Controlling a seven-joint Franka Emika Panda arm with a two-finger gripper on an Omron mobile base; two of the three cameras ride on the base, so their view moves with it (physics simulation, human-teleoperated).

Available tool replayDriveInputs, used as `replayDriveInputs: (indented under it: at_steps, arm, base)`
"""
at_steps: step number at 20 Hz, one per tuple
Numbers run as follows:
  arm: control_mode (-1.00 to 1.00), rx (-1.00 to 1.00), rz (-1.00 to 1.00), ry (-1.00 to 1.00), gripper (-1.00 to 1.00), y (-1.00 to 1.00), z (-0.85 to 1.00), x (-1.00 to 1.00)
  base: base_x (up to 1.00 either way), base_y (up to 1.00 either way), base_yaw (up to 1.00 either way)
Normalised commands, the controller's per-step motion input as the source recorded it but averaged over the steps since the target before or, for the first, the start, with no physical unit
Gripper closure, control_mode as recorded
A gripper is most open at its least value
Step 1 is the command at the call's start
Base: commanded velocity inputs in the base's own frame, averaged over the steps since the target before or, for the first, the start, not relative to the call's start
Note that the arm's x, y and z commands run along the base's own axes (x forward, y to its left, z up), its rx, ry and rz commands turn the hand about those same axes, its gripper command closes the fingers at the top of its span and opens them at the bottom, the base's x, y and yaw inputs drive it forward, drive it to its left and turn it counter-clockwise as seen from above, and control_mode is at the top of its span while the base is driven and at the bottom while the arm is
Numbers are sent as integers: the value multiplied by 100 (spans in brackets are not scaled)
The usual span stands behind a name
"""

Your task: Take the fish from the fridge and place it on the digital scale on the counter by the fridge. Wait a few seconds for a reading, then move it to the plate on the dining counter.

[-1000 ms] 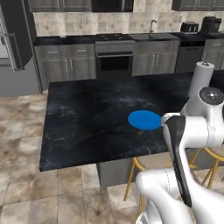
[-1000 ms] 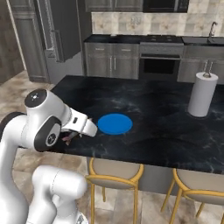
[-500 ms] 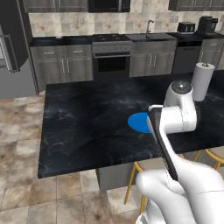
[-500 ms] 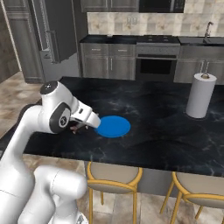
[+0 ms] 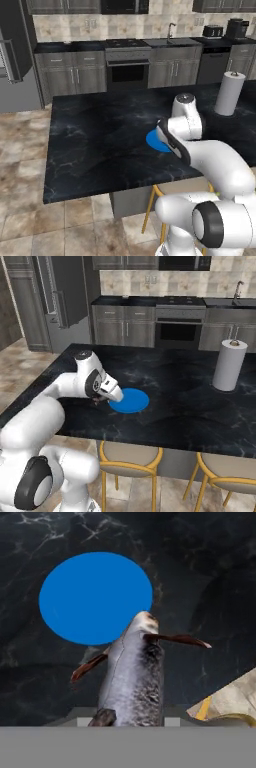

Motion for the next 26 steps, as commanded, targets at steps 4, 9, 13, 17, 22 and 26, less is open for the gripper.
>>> replayDriveInputs:
  at_steps: [4, 9, 13, 17, 22, 26]
  arm:
    - [-100, 4, -4, 1, 100, 0, -82, 99]
    - [-100, 0, -6, -10, 100, 0, -43, 86]
    - [-100, 0, -8, -8, 100, 0, -27, 71]
    - [-100, 0, -10, 0, 100, -11, -31, 70]
    - [-100, 0, -12, 0, 100, -24, -27, 52]
    - [-100, 0, -12, 0, 100, -38, -18, 22]
  base:
    - [0, 0, 0]
    - [0, 0, 0]
    - [0, 0, 0]
    - [0, 0, 0]
    - [0, 0, 0]
    - [0, 0, 0]
